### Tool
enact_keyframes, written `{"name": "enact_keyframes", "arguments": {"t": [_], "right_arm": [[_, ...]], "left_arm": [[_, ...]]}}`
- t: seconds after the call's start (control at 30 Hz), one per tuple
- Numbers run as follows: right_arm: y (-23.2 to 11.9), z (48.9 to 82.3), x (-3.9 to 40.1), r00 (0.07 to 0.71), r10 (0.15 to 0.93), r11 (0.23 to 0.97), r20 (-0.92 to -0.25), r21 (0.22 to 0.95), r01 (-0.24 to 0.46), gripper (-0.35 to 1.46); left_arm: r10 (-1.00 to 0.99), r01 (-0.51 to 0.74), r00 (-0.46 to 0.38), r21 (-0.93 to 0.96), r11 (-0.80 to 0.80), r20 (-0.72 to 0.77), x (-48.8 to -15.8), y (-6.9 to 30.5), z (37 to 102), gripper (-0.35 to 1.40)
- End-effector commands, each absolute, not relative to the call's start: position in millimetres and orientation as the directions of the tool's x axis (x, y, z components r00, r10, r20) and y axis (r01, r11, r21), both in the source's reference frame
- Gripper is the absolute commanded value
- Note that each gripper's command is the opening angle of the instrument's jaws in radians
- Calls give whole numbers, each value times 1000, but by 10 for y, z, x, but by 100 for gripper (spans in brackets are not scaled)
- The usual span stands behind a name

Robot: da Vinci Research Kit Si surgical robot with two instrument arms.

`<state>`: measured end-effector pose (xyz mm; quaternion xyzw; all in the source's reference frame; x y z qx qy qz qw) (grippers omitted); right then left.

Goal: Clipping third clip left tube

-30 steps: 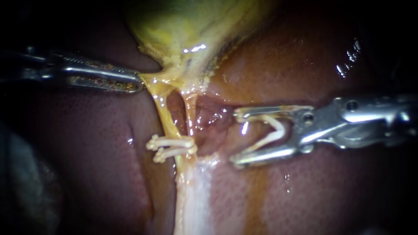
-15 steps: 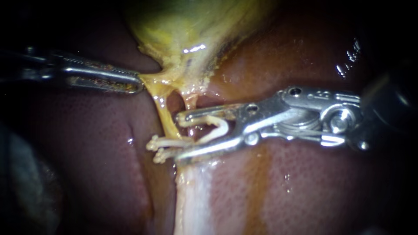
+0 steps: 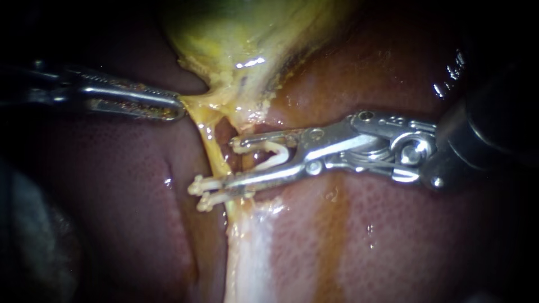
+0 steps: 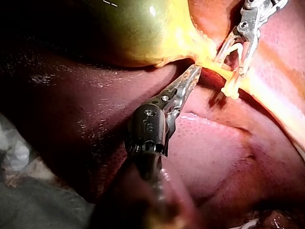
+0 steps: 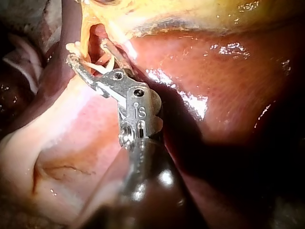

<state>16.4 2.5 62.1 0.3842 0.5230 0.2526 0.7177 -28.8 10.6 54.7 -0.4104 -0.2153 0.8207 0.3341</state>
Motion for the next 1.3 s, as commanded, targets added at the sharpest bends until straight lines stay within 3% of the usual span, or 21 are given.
{"name": "enact_keyframes", "arguments": {"t": [0.03,0.83,1.3], "right_arm": [[24,623,166,325,765,577,-556,816,38,45],[27,623,221,221,796,562,-564,823,78,45],[50,569,223,147,815,547,-560,828,120,44]], "left_arm": [[725,-372,-440,-628,-684,-530,-289,106,547,-35],[726,-375,-439,-626,-684,-530,-293,105,549,-35],[725,-374,-439,-626,-684,-530,-293,105,550,-35]]}}
